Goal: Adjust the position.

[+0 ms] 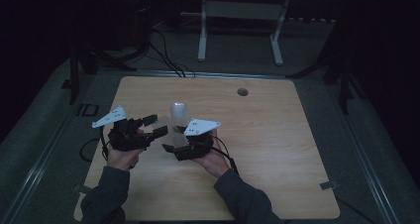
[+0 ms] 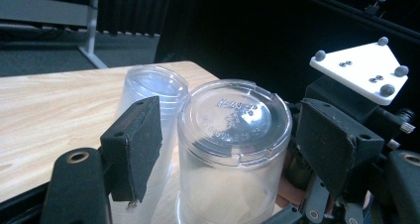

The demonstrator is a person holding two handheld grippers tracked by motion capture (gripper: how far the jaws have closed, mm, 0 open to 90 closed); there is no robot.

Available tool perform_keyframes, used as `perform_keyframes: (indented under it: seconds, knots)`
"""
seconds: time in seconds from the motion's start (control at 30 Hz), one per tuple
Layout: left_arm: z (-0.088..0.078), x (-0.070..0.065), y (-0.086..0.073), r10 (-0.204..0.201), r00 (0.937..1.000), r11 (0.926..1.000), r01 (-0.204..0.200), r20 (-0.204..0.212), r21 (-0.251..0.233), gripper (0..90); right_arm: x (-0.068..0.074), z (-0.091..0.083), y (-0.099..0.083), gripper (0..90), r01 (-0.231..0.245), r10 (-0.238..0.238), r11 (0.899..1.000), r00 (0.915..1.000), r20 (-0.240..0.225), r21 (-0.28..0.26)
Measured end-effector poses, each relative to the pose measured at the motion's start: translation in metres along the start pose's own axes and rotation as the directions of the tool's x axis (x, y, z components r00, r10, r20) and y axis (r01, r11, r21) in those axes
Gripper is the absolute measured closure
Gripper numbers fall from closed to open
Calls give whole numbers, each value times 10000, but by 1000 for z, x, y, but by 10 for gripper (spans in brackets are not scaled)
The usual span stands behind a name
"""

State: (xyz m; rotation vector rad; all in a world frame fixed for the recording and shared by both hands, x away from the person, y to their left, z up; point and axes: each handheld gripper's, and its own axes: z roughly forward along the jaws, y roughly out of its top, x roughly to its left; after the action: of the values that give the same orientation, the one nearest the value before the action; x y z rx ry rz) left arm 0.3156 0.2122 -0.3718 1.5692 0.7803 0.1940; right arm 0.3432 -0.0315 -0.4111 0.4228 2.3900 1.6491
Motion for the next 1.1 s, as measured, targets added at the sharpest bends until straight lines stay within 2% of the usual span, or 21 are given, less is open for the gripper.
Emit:
perform_keyframes:
  seconds: [0.07, 0.1, 0.3, 0.43, 0.67, 0.93, 1.1]
  knots:
    - [-1, 0, 1, 46, 10000, 10000, -46, -22, 1, 269, 0, 0, 0, 301, 20, -20, 10000, 10000, 53, 51]
    - [-3, 0, 2, 222, 9996, 9997, -220, -172, 125, 269, -1, 0, 0, 301, 41, -42, 9999, 10000, 86, 98]
    - [-4, -1, 3, 621, 9980, 9972, -615, -146, 414, 290, -2, -3, 3, 301, 136, -149, 9989, 9994, 302, 439]
    - [-5, -3, 4, 882, 9956, 9944, -862, -301, 610, 296, -3, -3, 4, 301, 145, -166, 9982, 9992, 360, 579]
    - [-8, -1, 6, 1134, 9926, 9898, -1091, -432, 913, 297, -4, -4, 5, 301, 270, -316, 9948, 9985, 447, 985]
    - [-10, -2, 7, 1615, 9863, 9785, -1556, -338, 1354, 304, -6, -5, 6, 301, 415, -489, 9879, 9977, 464, 1492]
    - [-10, -1, 8, 1877, 9817, 9698, -1804, -303, 1641, 304, -7, -4, 7, 302, 625, -692, 9788, 9972, 279, 1948]
